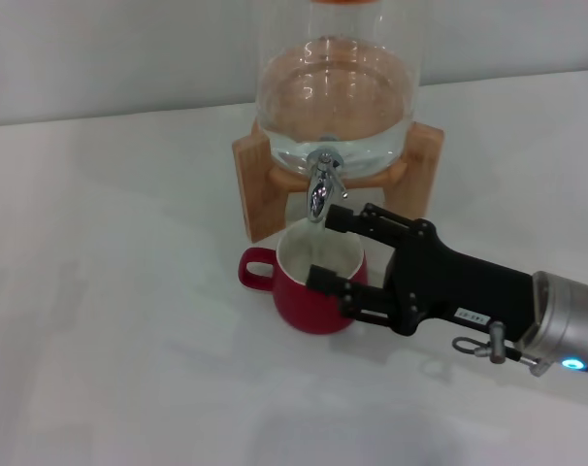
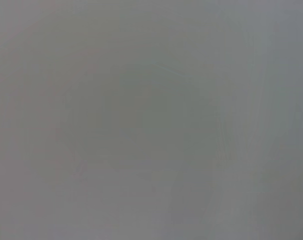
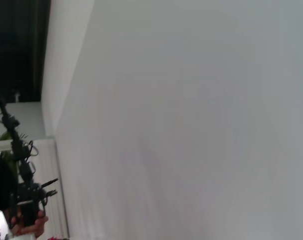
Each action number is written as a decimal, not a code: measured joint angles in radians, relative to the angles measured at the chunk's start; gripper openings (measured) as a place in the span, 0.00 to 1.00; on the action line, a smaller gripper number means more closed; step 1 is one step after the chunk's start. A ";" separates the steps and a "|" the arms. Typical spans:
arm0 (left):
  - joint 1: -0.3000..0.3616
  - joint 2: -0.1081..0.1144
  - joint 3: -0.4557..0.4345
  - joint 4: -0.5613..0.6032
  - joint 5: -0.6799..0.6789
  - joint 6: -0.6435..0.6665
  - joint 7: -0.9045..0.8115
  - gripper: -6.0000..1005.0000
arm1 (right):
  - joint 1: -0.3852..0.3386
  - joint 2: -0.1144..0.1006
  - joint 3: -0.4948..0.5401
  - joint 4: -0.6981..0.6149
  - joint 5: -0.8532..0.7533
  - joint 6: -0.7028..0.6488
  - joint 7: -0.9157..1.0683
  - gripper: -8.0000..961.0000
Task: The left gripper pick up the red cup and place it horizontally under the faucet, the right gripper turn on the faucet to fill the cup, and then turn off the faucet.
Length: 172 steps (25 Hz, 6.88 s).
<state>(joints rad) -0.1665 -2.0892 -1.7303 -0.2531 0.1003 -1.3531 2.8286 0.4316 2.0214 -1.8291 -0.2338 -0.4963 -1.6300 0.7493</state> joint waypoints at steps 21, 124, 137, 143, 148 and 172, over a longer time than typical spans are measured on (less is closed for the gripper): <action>-0.003 0.000 0.000 0.000 0.007 0.002 0.000 0.86 | 0.010 0.000 -0.015 -0.073 0.009 0.124 0.005 0.81; -0.017 0.000 0.000 0.000 0.021 0.001 0.000 0.86 | 0.002 -0.044 0.069 -0.076 0.006 0.158 -0.006 0.81; -0.019 0.000 0.000 0.000 0.021 0.002 0.000 0.86 | 0.007 -0.048 0.068 -0.076 0.005 0.180 -0.007 0.81; -0.019 0.000 0.000 0.000 0.021 0.002 0.000 0.86 | 0.007 -0.049 0.068 -0.076 0.006 0.182 -0.007 0.81; -0.019 0.000 0.000 0.000 0.021 0.002 0.000 0.86 | 0.007 -0.052 0.068 -0.077 0.007 0.175 -0.007 0.81; -0.020 0.000 -0.007 0.002 0.019 0.017 0.000 0.86 | -0.047 -0.065 0.225 -0.076 0.009 0.007 0.003 0.81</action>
<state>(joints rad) -0.1866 -2.0893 -1.7378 -0.2515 0.1192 -1.3361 2.8286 0.3846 1.9562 -1.6044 -0.3096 -0.4877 -1.6231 0.7526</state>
